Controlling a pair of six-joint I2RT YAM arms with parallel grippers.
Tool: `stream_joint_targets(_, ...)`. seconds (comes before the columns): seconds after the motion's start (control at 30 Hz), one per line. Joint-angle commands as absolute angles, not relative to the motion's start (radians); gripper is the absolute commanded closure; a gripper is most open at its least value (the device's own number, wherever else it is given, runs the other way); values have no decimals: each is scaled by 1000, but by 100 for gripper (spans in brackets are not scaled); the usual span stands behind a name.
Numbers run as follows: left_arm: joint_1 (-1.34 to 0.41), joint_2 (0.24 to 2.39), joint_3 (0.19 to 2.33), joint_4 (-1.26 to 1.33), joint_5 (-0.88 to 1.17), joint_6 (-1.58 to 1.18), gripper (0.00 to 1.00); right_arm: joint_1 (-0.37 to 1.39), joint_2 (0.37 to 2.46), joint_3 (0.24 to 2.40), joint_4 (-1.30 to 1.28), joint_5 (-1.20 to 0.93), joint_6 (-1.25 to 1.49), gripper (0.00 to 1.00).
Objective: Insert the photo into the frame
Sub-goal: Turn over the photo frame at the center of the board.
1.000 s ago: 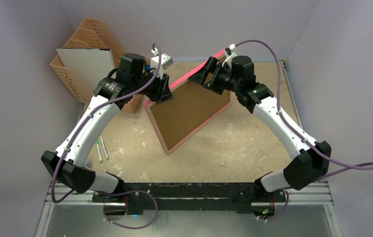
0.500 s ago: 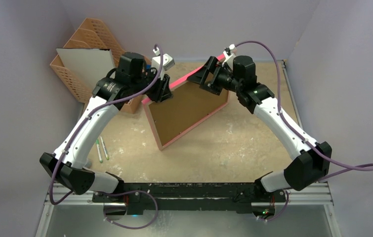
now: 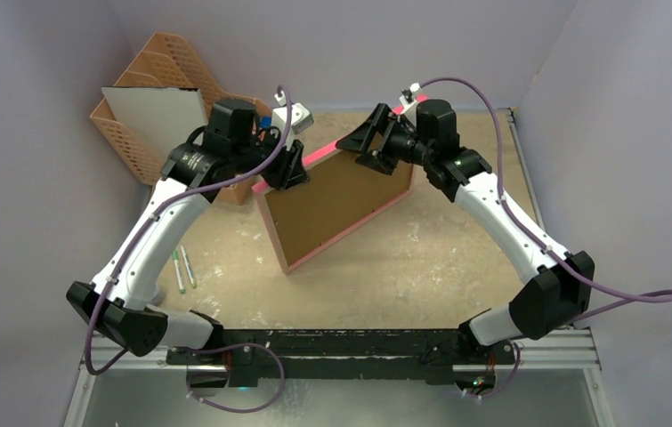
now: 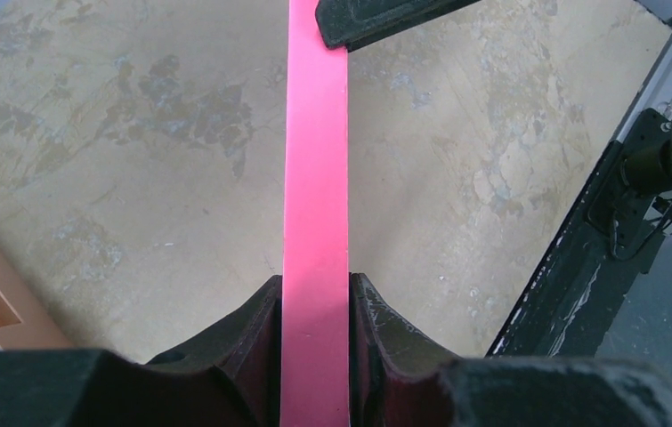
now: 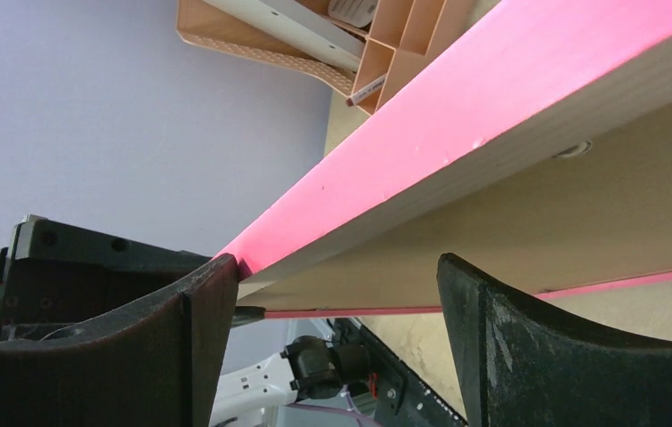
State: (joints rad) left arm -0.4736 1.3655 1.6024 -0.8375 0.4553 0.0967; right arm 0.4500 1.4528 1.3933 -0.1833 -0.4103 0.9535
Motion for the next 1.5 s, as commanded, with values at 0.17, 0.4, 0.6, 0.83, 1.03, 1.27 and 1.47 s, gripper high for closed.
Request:
stream_joint_targets(0.17,-480,1266,1570,-705,670,159,59,446,1448,1425,-254,-368,990,18)
stream_joint_targets(0.4,-480,1250,1531,-673,758,168,47,445,1417,1383,-260,-361,994,17)
stream_joint_targets(0.6,-480,1235,1454,-498,953,33,43,443,1392,1376,-345,-325,928,17)
stream_joint_targets(0.83,-480,1204,1283,-140,1026,-280,43,437,1347,1336,-408,-306,906,17)
stream_joint_targets(1.03,-480,1208,1297,-146,896,-328,42,430,1278,1312,-488,-243,909,17)
stream_joint_targets(1.27,-480,1160,1257,-122,655,-372,41,426,1201,1310,-567,-150,918,24)
stream_joint_targets(1.47,-480,1164,1234,-116,611,-371,40,425,1182,1289,-583,-140,942,33)
